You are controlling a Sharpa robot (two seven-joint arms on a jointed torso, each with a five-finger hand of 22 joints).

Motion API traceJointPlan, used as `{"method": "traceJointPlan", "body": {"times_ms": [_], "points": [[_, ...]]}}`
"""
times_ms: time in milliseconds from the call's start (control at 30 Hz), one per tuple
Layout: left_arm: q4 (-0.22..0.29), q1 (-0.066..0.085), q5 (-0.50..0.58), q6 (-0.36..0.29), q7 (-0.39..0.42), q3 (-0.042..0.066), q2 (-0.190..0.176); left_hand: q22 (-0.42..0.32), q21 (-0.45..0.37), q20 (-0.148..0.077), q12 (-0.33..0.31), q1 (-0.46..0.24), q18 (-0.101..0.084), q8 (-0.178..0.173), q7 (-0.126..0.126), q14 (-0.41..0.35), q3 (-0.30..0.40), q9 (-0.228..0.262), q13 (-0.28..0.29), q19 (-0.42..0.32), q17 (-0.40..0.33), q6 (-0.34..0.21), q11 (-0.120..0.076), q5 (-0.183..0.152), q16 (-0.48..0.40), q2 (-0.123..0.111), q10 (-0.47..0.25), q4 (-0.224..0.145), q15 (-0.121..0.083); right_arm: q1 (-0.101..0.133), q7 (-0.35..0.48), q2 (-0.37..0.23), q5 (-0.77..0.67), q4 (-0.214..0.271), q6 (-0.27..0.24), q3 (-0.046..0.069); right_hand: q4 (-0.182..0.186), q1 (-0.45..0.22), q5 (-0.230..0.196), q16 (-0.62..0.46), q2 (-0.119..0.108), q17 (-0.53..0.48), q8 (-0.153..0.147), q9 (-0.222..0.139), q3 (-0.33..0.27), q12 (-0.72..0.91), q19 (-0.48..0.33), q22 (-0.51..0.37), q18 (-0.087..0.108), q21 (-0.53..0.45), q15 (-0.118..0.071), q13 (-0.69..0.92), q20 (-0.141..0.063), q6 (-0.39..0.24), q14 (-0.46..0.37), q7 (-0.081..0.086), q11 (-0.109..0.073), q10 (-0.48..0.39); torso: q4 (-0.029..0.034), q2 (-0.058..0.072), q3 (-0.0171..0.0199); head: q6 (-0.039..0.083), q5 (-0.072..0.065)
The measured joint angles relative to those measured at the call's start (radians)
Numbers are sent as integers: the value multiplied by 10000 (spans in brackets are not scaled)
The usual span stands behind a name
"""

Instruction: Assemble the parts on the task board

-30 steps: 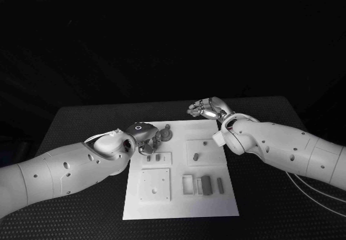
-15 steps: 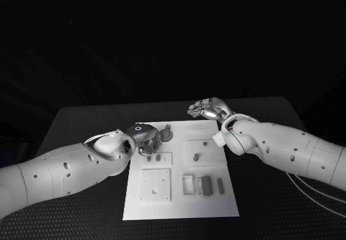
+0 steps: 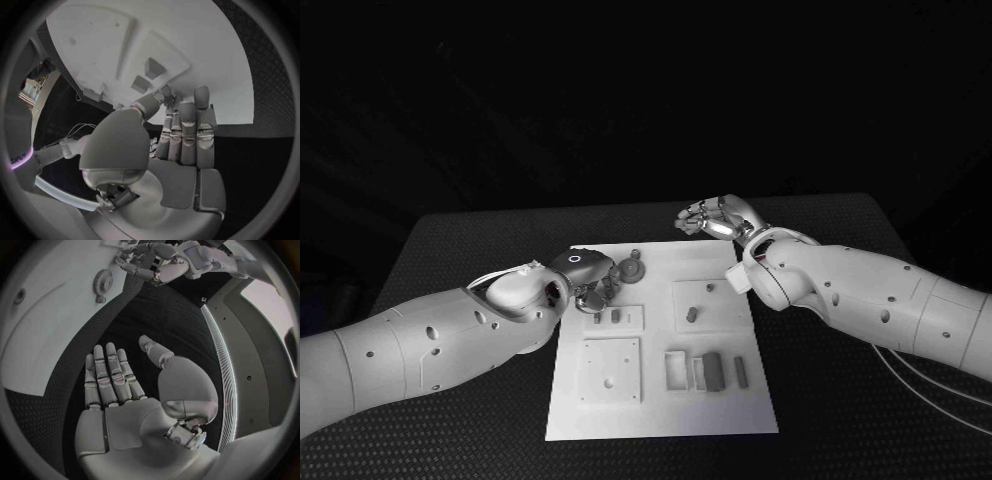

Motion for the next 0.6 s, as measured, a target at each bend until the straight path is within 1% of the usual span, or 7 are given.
{"method": "traceJointPlan", "body": {"times_ms": [267,367,433,467,533,600], "points": [[2,-3,11,-48,0,0,-25,0,-6,37,0,0,3,0,14,-13,0,1,0,35,9,-16,-1,0,0,0,0,0,13,0,0,-4,6,-2,-2,0,0,0,0,0,0,1,0,-9,0,0,0,9,0,-41,0,-3,0,0,0,0,0,0,4,0,-4,0,-7],[2,-4,14,-77,1,-1,-40,0,-6,37,0,40,4,0,14,-13,0,1,0,35,20,-16,-1,0,0,-39,1,0,13,0,0,-7,8,-4,-3,0,0,0,0,0,0,1,0,-8,0,0,0,9,-1,-41,0,-7,0,0,0,0,0,0,5,0,-8,0,-7],[2,-4,16,-101,1,-1,-51,0,-6,37,0,40,5,0,-9,-14,0,-2,12,34,20,-61,-1,0,0,-39,1,0,14,0,1,-7,9,-5,-3,0,0,0,0,0,0,1,0,-8,0,0,0,9,-1,-41,0,-8,0,0,0,0,0,0,6,0,-10,0,-7],[2,-4,16,-114,1,-1,-58,0,-6,38,0,40,7,0,17,-14,0,-12,18,34,20,-90,-1,0,0,-39,1,0,14,0,1,-7,9,-5,-3,0,0,0,0,0,0,2,0,-8,0,0,0,9,0,-41,0,-7,0,0,0,0,0,0,6,0,-11,5,-7],[2,-4,18,-131,1,-1,-65,0,-6,53,0,80,7,-68,13,-14,0,-30,29,49,26,-202,-2,0,0,-80,1,0,15,0,2,-7,10,-6,-4,0,0,0,0,0,0,2,0,-8,0,0,0,9,-1,-41,0,-7,0,0,0,0,0,0,6,0,-11,7,-7],[2,-4,19,-147,1,-1,-70,0,-6,73,29,80,15,-106,-39,-14,0,-55,54,69,32,-309,-2,0,0,-80,2,0,15,0,3,-7,11,-9,-4,0,0,0,0,0,0,2,0,-11,0,0,0,10,0,-41,0,-7,0,0,0,0,0,0,6,0,-11,8,-7]]}}
